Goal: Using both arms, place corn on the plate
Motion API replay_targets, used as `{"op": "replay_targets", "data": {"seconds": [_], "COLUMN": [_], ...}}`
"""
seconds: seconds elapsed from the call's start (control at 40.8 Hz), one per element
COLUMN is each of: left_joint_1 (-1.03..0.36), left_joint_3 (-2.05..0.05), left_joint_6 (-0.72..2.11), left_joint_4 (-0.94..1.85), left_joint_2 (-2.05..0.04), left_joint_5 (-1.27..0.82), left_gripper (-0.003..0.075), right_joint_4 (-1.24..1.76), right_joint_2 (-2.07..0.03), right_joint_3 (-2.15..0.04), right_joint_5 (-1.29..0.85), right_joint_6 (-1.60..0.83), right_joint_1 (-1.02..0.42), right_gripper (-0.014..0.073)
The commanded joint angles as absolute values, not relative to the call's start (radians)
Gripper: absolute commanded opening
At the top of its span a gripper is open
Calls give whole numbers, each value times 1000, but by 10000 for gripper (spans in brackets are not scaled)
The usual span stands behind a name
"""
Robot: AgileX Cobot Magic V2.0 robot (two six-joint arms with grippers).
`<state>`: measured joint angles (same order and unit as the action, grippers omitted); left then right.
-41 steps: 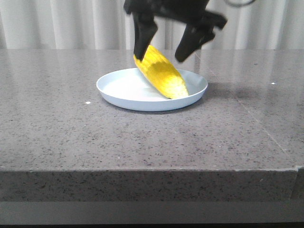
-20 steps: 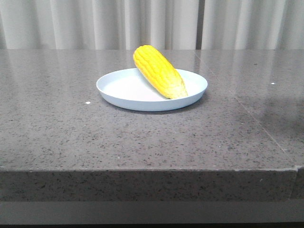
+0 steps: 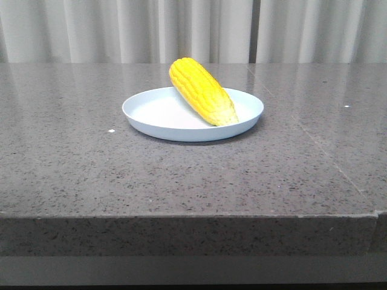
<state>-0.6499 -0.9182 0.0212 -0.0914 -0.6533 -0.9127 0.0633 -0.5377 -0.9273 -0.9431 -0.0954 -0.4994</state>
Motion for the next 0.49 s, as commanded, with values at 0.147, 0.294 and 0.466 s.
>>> {"op": "replay_targets", "data": {"seconds": [0.147,0.294,0.466], "left_joint_1": [-658,-658,-658], "left_joint_3": [-943,-943,-943], "left_joint_6": [11,11,11], "left_joint_4": [-88,-88,-88], "left_joint_2": [-657,-657,-657], "left_joint_5": [-830,-830,-830], "left_gripper": [429,300,104], "right_joint_4": [72,75,90], "right_joint_2": [-470,-470,-470], "right_joint_3": [-928,-928,-928], "right_joint_5": [-888,-888,-888], "right_joint_6": [-106,-106,-106], "right_joint_1": [-499,-499,-499], "right_gripper": [625,625,509]}}
